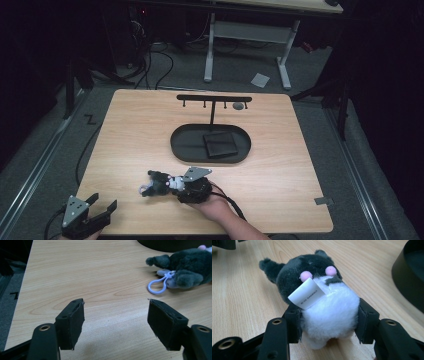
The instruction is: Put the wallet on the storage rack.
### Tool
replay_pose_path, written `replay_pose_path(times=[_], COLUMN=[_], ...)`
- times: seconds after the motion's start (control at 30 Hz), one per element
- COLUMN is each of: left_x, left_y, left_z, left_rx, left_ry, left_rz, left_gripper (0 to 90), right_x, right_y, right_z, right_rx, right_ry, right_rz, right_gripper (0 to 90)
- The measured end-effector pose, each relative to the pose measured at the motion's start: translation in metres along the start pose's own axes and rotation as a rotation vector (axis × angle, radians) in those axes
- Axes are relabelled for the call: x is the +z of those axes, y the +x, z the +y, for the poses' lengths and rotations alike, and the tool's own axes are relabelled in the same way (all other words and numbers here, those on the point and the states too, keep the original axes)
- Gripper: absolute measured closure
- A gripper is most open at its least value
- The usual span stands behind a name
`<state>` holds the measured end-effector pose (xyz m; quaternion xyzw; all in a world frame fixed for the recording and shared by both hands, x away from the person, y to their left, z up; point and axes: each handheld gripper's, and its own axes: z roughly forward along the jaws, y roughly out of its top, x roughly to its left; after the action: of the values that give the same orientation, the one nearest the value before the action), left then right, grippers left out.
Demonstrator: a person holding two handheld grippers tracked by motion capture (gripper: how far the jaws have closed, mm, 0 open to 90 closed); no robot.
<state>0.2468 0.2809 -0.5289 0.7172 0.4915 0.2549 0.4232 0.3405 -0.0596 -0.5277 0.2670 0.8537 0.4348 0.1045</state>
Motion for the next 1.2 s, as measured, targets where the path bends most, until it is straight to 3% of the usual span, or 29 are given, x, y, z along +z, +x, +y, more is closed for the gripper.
replay_pose_path(times=[0.17,0.27,0.37,0.43,0.63,0.67,0.77,0.8,0.87,0.9,1.2], left_x=[0.004,0.011,0.018,0.024,0.048,0.048,0.056,0.058,0.061,0.063,0.071], left_y=[-0.001,-0.004,-0.01,-0.015,-0.028,-0.028,-0.033,-0.034,-0.036,-0.037,-0.043], left_z=[0.004,0.009,0.014,0.019,0.033,0.033,0.037,0.038,0.04,0.041,0.045], left_rx=[-0.001,0.012,0.026,0.042,0.082,0.082,0.091,0.094,0.098,0.097,0.112], left_ry=[-0.01,-0.01,-0.015,-0.022,-0.018,-0.018,-0.017,-0.018,-0.018,-0.017,-0.014], left_rz=[-0.01,-0.025,-0.046,-0.062,-0.121,-0.121,-0.141,-0.146,-0.156,-0.159,-0.178], left_gripper=[30.2,30.2,30.2,30.2,30.2,30.2,30.2,30.2,30.2,30.2,30.2], right_x=[-0.016,-0.031,-0.054,-0.06,-0.108,-0.108,-0.132,-0.147,-0.154,-0.167,-0.202], right_y=[0.001,-0.001,-0.011,-0.015,-0.033,-0.033,-0.04,-0.045,-0.048,-0.052,-0.066], right_z=[0.002,0.0,-0.007,-0.01,-0.034,-0.034,-0.048,-0.057,-0.061,-0.071,-0.117], right_rx=[0.003,-0.002,0.034,0.05,0.118,0.118,0.153,0.173,0.181,0.2,0.316], right_ry=[-0.04,-0.059,-0.082,-0.088,-0.116,-0.116,-0.125,-0.134,-0.132,-0.13,-0.075], right_rz=[-0.016,-0.049,-0.095,-0.107,-0.215,-0.215,-0.281,-0.33,-0.356,-0.404,-0.497], right_gripper=[49.2,49.1,49.0,49.0,48.7,48.7,48.7,48.6,48.6,48.4,48.0])
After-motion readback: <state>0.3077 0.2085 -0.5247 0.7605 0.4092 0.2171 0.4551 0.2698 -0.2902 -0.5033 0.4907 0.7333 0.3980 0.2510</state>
